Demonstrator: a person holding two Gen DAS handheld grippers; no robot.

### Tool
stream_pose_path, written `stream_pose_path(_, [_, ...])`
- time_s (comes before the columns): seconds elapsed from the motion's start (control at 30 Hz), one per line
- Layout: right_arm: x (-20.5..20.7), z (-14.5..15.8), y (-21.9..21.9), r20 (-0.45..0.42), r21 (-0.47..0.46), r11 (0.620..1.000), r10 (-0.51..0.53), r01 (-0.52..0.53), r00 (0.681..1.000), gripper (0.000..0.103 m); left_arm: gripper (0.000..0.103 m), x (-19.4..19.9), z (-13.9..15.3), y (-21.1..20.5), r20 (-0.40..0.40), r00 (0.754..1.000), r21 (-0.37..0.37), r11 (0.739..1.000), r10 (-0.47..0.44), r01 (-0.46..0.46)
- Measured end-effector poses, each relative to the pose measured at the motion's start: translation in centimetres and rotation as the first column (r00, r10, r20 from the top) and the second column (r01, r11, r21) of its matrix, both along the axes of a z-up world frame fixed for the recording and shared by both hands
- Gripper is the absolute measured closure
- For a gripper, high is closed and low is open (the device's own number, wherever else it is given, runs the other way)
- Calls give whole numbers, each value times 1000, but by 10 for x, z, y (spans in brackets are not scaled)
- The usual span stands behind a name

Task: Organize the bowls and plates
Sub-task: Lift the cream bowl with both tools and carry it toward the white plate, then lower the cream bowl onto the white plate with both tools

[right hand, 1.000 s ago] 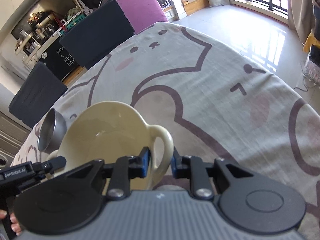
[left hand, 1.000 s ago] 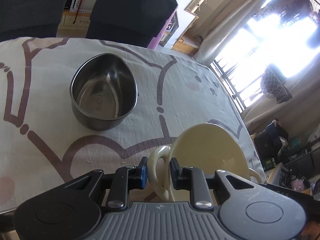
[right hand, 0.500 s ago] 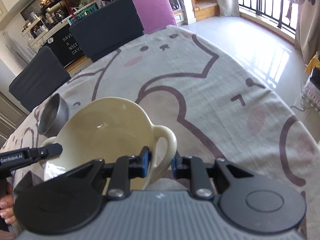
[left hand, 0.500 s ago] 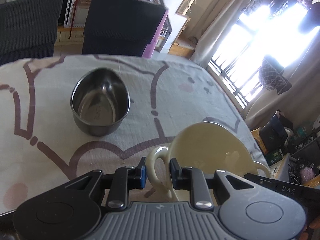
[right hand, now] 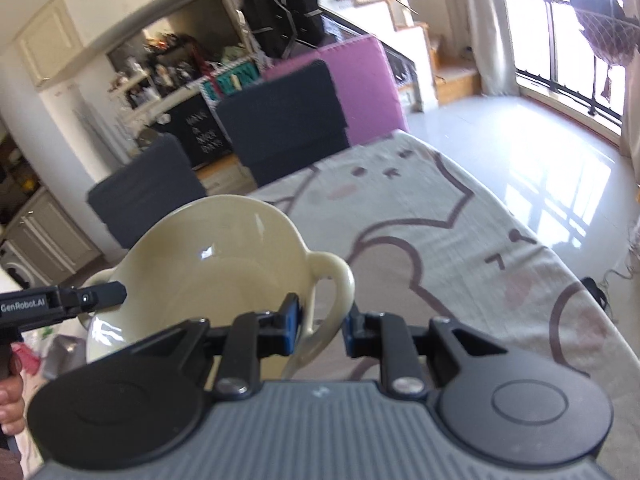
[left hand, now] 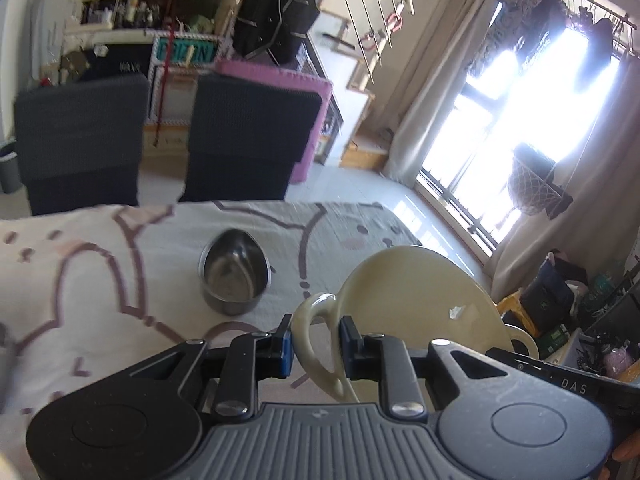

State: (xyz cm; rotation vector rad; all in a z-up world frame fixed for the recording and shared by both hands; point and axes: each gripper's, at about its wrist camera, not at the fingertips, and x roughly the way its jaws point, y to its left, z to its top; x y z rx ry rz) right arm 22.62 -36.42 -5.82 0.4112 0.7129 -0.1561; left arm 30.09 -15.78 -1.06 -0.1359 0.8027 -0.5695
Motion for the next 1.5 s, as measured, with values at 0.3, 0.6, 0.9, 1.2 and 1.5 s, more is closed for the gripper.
stream_pose_path(0.3, [-37, 32, 44, 68, 18, 995, 95, -96, 993, 78, 79, -72, 36, 68, 49, 995, -49, 996, 83, -80])
stream_pose_path(0.6, [-60, 30, 76, 55, 29, 975, 219, -221, 974, 78, 79, -134, 29, 127, 37, 987, -63, 986, 157, -154])
stream_pose_path(0.9, [-56, 5, 97, -51, -4, 947, 320, -321, 946, 78, 80, -150, -23, 165, -88, 985, -135, 978, 148, -159])
stream_pose_path(1.2, [-53, -26, 122, -180, -21, 922, 376, -386, 909, 77, 80, -147, -70, 185, -230, 964, -144, 975, 135, -171])
stream_pose_path(1.5, [-43, -46, 137, -269, -55, 912, 380, -408, 885, 77, 79, -133, -101, 189, -341, 931, -140, 973, 128, -185])
